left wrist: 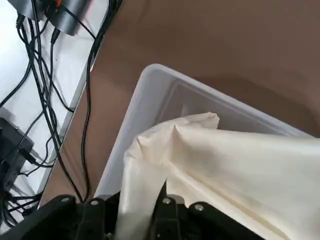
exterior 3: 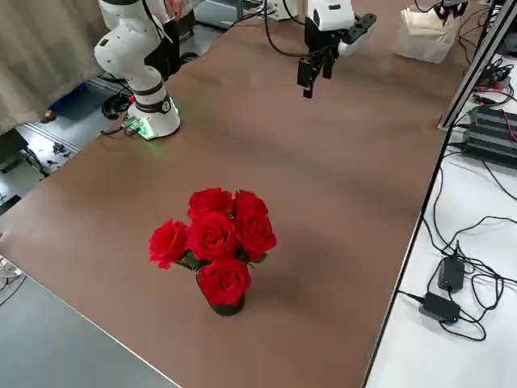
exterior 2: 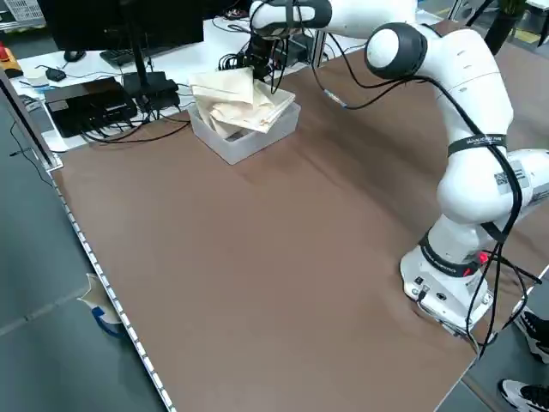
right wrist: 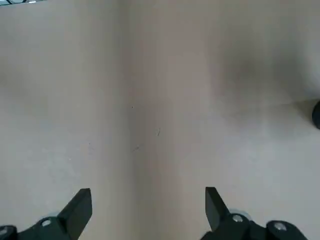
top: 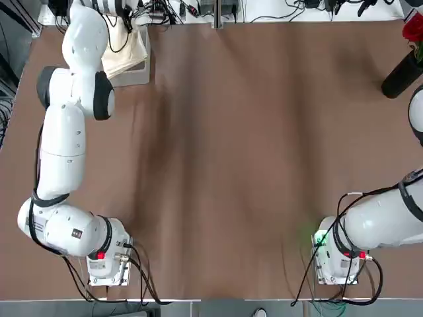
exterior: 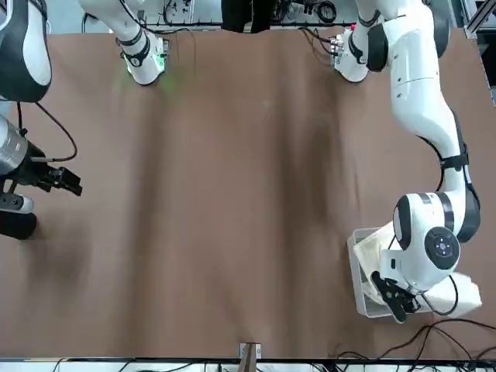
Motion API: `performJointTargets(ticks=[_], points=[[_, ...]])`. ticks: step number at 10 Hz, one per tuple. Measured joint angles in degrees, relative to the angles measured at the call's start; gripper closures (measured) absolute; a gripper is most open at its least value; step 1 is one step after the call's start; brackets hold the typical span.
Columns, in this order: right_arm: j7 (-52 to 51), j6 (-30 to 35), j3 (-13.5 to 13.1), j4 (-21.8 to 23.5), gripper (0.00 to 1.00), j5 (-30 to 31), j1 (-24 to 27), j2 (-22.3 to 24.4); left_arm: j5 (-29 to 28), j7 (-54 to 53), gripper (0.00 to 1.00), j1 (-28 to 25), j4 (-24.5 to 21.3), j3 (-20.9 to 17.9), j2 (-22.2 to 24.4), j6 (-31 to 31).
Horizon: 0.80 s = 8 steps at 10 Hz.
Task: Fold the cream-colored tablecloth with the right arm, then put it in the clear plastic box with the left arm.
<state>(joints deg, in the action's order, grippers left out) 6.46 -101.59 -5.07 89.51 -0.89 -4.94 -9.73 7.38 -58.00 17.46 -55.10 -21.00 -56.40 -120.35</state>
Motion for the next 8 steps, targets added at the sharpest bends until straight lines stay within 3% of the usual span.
performJointTargets(ticks=[4, 6, 7, 8], points=[[-0.02, -0.04, 0.11, 0.00, 0.00, 0.00, -0.06, 0.00, -1.75, 2.36, 0.86, 1.19, -5.98, 0.00, 0.00, -10.36], [-0.02, -0.10, 0.11, 0.00, 0.00, 0.00, -0.06, 0.00, -1.89, 3.90, 0.86, 1.90, -8.10, -0.07, 0.43, -12.46], [-0.03, -0.18, 0.13, 0.00, 0.00, 0.00, -0.08, 0.00, -1.90, 5.35, 0.84, 2.27, -8.77, -0.08, 1.23, -12.10], [-0.04, -0.47, 0.15, 0.00, 0.00, 0.00, -0.10, 0.00, -1.95, 7.29, 0.74, 2.66, -9.47, -0.08, 2.38, -10.74]])
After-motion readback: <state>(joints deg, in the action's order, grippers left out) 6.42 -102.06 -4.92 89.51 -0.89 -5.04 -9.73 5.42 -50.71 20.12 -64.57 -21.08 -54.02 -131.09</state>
